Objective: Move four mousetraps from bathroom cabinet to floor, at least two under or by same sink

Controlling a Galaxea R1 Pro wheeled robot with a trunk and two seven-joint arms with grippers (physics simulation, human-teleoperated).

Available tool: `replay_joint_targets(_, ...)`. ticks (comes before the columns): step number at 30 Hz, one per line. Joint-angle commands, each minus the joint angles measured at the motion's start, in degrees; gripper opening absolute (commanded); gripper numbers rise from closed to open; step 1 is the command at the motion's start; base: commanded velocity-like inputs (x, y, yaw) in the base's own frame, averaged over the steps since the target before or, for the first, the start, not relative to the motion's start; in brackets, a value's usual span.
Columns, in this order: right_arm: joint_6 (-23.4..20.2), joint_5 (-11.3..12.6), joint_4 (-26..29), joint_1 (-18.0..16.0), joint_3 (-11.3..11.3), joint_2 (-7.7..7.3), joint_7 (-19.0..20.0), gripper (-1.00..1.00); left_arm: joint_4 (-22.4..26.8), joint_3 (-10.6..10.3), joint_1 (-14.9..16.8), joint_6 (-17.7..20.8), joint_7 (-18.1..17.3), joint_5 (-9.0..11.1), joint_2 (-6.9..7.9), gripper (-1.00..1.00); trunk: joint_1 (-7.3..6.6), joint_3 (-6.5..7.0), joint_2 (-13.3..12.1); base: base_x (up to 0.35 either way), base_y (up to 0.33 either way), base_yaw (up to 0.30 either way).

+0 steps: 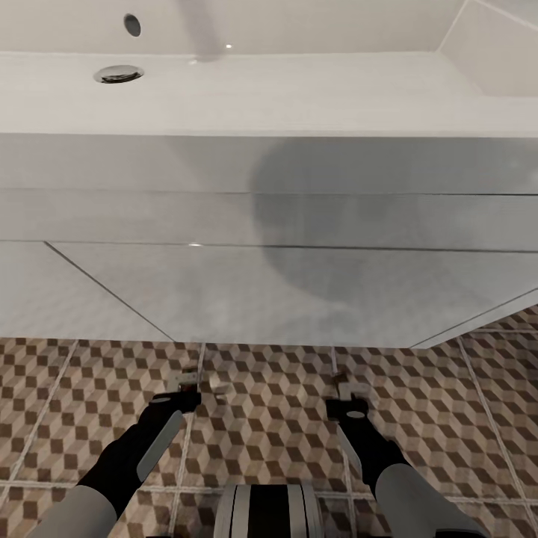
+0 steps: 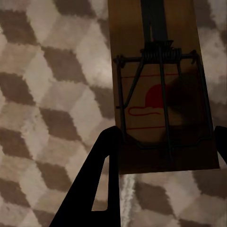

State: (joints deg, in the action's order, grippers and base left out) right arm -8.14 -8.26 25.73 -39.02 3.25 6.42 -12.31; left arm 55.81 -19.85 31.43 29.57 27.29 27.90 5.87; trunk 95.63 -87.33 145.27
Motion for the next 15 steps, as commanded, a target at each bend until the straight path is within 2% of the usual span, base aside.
replay_joint_targets(1,0.9,-0.5,0.0,0.0,0.3,0.08,0.0,-1.0,0.0,-0.3,0.0,-1.0,0.5,0.5,0.09,-1.0,-0.01,-0.04,0.0,0.0,0.0,0.0)
replay_joint_targets(8,5.3,-0.2,-0.4,0.0,0.4,0.04,0.0,-1.0,-1.0,-0.7,0.0,-8.8,0.2,0.8,-0.02,-1.0,-0.01,-0.04,0.0,0.0,0.0,0.0)
replay_joint_targets(15,6.2,0.0,-0.9,0.0,0.5,-0.02,-0.1,-1.0,-2.7,-0.8,0.0,-11.0,0.1,0.6,0.14,-1.0,-0.01,-0.04,0.0,0.0,0.0,0.0)
